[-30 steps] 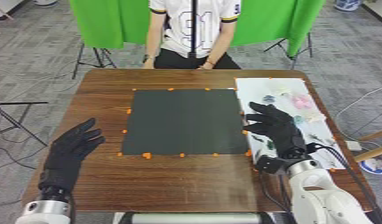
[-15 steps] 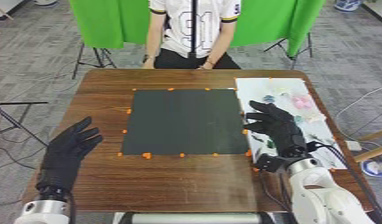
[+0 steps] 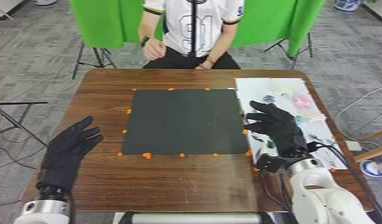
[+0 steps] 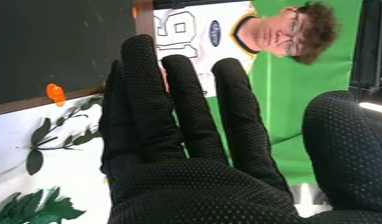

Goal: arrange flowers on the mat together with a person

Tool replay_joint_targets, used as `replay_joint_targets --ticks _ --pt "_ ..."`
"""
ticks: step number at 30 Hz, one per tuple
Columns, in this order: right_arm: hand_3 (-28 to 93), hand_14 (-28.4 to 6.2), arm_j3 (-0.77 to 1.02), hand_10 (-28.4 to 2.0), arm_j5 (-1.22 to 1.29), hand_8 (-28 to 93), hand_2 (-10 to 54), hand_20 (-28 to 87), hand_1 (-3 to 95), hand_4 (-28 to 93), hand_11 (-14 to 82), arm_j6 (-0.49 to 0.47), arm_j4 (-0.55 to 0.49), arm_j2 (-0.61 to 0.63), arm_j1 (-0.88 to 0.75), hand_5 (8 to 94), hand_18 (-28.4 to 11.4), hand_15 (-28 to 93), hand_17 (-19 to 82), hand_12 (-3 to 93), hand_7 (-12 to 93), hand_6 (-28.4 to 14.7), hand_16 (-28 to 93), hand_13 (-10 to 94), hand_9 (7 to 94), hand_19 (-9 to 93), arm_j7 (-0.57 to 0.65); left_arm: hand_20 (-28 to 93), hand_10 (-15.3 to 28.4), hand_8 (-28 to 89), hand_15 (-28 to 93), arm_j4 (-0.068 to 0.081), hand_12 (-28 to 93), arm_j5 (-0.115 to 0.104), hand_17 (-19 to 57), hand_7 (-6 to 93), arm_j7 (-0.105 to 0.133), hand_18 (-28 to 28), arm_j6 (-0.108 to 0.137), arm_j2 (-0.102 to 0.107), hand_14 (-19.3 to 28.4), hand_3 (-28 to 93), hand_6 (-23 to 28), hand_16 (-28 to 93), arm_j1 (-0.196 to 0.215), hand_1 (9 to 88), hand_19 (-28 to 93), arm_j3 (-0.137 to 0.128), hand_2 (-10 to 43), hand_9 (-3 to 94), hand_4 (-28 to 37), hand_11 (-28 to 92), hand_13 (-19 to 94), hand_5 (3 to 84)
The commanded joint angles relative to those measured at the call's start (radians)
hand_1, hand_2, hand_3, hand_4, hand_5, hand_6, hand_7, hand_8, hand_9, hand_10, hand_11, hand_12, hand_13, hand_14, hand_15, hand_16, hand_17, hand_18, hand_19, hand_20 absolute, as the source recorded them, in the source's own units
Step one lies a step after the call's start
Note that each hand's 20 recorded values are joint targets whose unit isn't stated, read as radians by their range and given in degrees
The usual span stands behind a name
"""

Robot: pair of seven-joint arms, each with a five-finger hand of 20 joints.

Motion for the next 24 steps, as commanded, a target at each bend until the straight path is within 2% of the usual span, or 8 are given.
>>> replay_joint_targets --ticks 1,3,6,9,14,19,20,24 --pt "76 -22.4 0.003 -19.5 -0.007 -12 17.5 11 14.8 -25 15.5 0.002 -0.006 -0.003 -0.011 50.4 -21.0 48 14 11.7 14 -3.0 4 45 52.1 58 0.002 4 20.1 -11 58 -0.005 8 0.013 -7.2 15.8 -0.023 21.1 0.000 -0.012 26.1 79 9.8 -14 0.014 21.8 54 -0.005 7.2 34.6 -28.3 33 24 38.6" --pt "76 -22.4 0.004 -19.5 -0.007 -12 17.5 11 14.8 -25 15.6 -0.001 -0.007 -0.005 -0.012 50.4 -21.0 48 14 11.7 14 -2.9 4 45 52.1 57 0.003 4 20.2 -11 58 -0.006 8 0.011 -7.2 15.8 -0.022 21.1 -0.003 -0.014 26.1 79 9.8 -14 0.017 21.8 54 -0.006 7.3 34.6 -28.3 33 24 38.6" --pt "76 -22.3 0.003 -19.5 -0.006 -12 17.5 11 14.8 -25 15.6 -0.001 -0.009 -0.005 -0.011 50.4 -21.0 48 14 11.8 14 -3.0 4 45 52.1 58 0.002 4 20.2 -11 58 -0.005 8 0.022 -7.2 15.8 -0.043 21.1 -0.008 -0.022 26.1 79 9.9 -14 0.016 21.8 54 -0.011 7.3 34.7 -28.3 33 24 38.7" --pt "76 -22.3 0.002 -19.6 -0.006 -12 17.5 11 14.8 -25 15.6 0.002 -0.008 -0.005 -0.010 50.4 -21.0 48 14 11.8 14 -3.0 4 45 52.1 58 0.001 4 20.2 -11 58 -0.005 8 0.007 -7.2 15.7 -0.033 21.1 -0.002 -0.004 26.2 79 10.0 -14 0.015 21.9 54 -0.005 7.3 34.7 -28.3 33 24 38.8" --pt "76 -22.3 0.003 -19.6 -0.008 -12 17.6 11 14.9 -25 15.6 -0.003 -0.008 -0.009 -0.008 50.5 -21.0 48 14 11.7 14 -2.9 4 45 52.2 58 0.009 4 20.4 -11 58 -0.006 8 0.011 -7.2 15.5 -0.041 21.1 -0.004 -0.009 26.2 79 10.0 -14 0.014 21.9 55 -0.006 7.4 34.8 -28.3 33 24 38.8" --pt "76 -22.3 0.001 -19.6 -0.005 -12 17.5 11 14.9 -25 15.6 0.005 -0.009 -0.003 -0.012 50.4 -21.0 48 14 11.8 14 -2.9 4 45 52.2 58 0.003 4 20.4 -11 58 -0.005 8 0.013 -7.2 15.5 -0.042 21.1 -0.007 -0.013 26.2 79 10.1 -14 0.012 21.9 55 -0.007 7.4 34.8 -28.3 33 24 38.8" --pt "76 -22.3 0.002 -19.6 -0.006 -12 17.5 11 14.9 -25 15.6 0.003 -0.009 -0.004 -0.012 50.4 -21.0 48 14 11.8 14 -2.9 4 45 52.2 58 0.004 4 20.4 -11 58 -0.005 8 0.006 -7.2 15.5 -0.035 21.1 -0.004 -0.007 26.2 79 10.1 -14 0.015 21.8 55 -0.006 7.4 34.8 -28.3 33 24 38.8" --pt "76 -22.3 0.004 -19.5 -0.006 -12 17.6 11 14.9 -25 15.6 -0.001 -0.009 -0.007 -0.012 50.5 -21.0 48 14 11.8 14 -2.9 4 45 52.2 58 0.004 4 20.4 -11 58 -0.005 8 0.011 -7.2 15.5 -0.041 21.1 -0.006 -0.011 26.2 79 10.1 -14 0.012 21.9 55 -0.006 7.4 34.8 -28.3 33 24 38.8"
